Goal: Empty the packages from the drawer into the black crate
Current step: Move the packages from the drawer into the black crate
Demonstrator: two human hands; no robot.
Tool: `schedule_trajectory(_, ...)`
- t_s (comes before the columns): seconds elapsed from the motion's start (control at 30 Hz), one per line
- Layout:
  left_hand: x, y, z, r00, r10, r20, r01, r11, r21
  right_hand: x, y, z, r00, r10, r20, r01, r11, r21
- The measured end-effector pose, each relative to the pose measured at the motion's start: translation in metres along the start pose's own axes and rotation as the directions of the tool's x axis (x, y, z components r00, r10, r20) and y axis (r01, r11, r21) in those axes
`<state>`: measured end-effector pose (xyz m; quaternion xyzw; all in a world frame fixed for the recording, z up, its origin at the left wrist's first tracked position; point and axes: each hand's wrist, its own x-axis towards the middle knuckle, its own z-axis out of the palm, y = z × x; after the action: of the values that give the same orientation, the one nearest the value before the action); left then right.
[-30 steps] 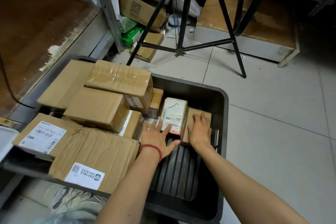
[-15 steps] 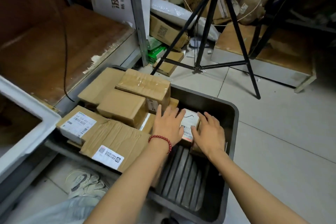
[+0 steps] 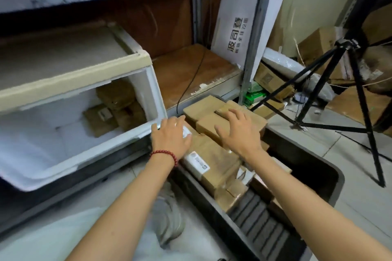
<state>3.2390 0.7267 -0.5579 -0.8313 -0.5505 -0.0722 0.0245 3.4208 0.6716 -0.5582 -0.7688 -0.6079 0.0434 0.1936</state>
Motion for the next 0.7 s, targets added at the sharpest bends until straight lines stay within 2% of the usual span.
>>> schedule_trajectory(0.17,-0.042,-0.102,-0.019,0.959,-0.280,0.052,0.270,0.952,0.143,0.011,-0.076,0.010,0.976,-0.215,0.042,0.212,0.976,0.057)
schedule_trajectory(0.27,-0.053,-0.133,-0.033,0.912,-0.403,0.076,0.391,0.910,0.142,0.013,-0.114,0.015,0.942,-0.327,0.072,0.318,0.942,0.111)
schedule_trajectory(0.4,-0.056,-0.159,-0.048,0.875,-0.477,0.081,0.472,0.878,0.079,0.018,-0.153,0.020,0.894,-0.434,0.113,0.415,0.895,0.163)
schedule_trajectory(0.5,-0.054,-0.177,-0.051,0.851,-0.510,0.127,0.498,0.859,0.118,0.022,-0.167,0.024,0.871,-0.474,0.127,0.450,0.875,0.178)
schedule_trajectory(0.63,-0.044,-0.195,-0.047,0.815,-0.549,0.182,0.542,0.835,0.092,0.033,-0.175,0.035,0.860,-0.475,0.185,0.446,0.877,0.177)
schedule_trajectory(0.7,-0.032,-0.200,-0.047,0.829,-0.531,0.174,0.518,0.847,0.119,0.043,-0.175,0.042,0.861,-0.464,0.211,0.436,0.885,0.164)
